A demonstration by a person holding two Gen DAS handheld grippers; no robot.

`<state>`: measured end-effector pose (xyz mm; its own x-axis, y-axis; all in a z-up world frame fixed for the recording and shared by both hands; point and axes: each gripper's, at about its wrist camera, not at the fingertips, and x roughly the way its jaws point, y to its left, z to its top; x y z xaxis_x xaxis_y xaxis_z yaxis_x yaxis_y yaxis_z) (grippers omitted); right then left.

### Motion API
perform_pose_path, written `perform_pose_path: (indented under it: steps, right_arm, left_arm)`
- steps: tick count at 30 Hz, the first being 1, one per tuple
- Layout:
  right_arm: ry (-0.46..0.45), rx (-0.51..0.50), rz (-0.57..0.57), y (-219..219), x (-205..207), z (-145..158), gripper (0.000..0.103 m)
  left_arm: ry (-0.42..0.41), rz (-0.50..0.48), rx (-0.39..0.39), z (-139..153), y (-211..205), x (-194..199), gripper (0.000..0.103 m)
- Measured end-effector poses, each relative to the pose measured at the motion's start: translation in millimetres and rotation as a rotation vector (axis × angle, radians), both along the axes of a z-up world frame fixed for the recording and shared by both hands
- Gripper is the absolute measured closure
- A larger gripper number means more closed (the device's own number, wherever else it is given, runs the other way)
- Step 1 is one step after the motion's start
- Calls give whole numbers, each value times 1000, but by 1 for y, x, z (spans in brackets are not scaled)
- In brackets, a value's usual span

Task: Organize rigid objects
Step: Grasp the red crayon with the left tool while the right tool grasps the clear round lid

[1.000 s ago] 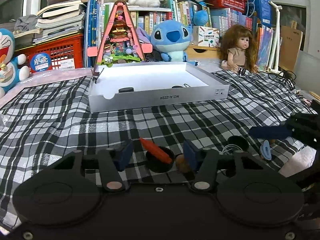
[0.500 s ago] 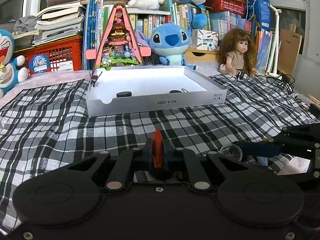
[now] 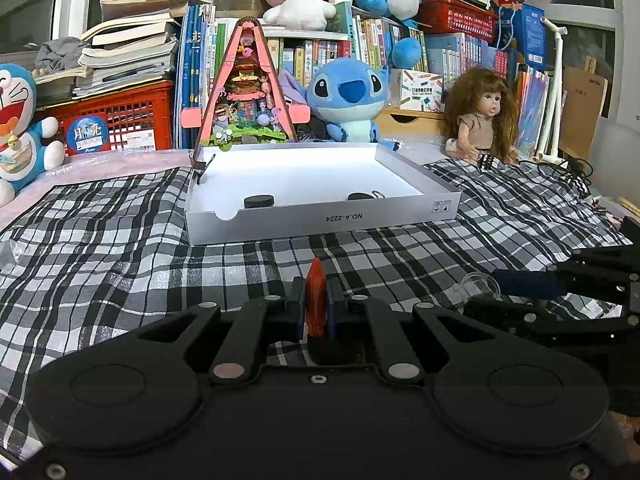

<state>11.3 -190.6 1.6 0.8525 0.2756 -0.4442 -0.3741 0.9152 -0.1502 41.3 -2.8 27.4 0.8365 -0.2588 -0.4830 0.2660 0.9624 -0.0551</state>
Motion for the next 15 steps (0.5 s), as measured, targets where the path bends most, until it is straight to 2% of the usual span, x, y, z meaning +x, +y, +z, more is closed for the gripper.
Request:
perform_pose_path:
  steps: [15]
  right_arm:
    - [41,84,-96,-10,23,8,70]
  left_arm:
    - [25,26,-15,7,0,13,93]
